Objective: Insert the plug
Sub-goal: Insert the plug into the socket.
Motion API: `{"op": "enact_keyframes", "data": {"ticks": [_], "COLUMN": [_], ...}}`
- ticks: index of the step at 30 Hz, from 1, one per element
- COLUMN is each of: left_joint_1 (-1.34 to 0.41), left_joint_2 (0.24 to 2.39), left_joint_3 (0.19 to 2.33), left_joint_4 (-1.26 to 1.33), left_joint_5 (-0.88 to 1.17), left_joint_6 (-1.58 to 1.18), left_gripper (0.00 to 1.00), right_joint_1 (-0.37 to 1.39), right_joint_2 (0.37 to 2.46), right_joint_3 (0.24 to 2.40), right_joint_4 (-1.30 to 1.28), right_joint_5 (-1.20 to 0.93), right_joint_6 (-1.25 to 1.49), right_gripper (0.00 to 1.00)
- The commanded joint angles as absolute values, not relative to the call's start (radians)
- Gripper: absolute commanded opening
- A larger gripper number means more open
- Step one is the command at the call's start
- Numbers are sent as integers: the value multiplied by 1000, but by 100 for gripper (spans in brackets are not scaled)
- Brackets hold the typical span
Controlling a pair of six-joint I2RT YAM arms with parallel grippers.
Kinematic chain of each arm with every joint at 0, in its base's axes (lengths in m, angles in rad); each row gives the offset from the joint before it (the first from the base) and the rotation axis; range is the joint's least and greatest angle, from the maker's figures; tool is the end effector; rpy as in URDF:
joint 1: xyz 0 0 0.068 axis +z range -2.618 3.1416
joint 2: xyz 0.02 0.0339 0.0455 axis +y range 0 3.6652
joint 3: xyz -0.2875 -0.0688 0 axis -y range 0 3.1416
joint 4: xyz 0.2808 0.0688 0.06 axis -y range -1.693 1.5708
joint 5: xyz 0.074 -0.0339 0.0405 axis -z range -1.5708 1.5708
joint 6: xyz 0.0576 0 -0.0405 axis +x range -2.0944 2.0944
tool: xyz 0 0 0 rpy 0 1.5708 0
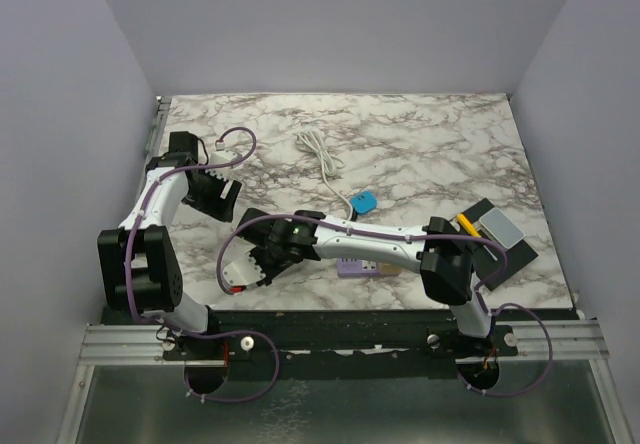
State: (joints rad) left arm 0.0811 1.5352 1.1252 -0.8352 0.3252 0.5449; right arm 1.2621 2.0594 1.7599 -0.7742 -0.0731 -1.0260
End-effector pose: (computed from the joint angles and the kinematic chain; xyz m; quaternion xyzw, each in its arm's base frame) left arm 0.3327 0.0086 0.2221 0.2493 0.9417 -0.1027 0.2014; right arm 0.1490 0.4811 0.2263 -0.8855 0.3927 0.0641 0.2399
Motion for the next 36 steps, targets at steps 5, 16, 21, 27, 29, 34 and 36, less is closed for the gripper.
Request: {"op": "enact_keyframes", "data": {"ticks": [5, 16, 21, 27, 29, 34, 36], "left_joint_1": [82, 82, 82, 84, 83, 83, 83], "left_joint_2": [1508, 1508, 1508, 1510, 1510, 1510, 1511], "left_joint_3": [1135, 1131, 1129, 1129, 1126, 1120, 1120], "left_joint_4": [-826, -820, -816, -810, -810, -804, -802], "left_joint_5": [360, 363, 365, 365, 362, 364, 364], "left_joint_6": [535, 535, 535, 537, 538, 540, 540], "left_gripper": [77, 76, 76, 76, 76, 76, 76], "right_joint_1": [1269, 1269, 1269, 1270, 1271, 1272, 1272], "right_joint_2": [2088, 2107, 2121, 2133, 2139, 2140, 2139], "right_joint_3": [1757, 1782, 1815, 1840, 1849, 1850, 1845], "right_joint_4": [-763, -808, -847, -877, -897, -911, -905], "right_joint_5": [-51, -16, -16, -58, -61, -64, -64], "right_joint_6": [-1028, -1024, -1017, -996, -986, -964, -959], "right_gripper": [1, 1, 1, 1, 1, 1, 1]}}
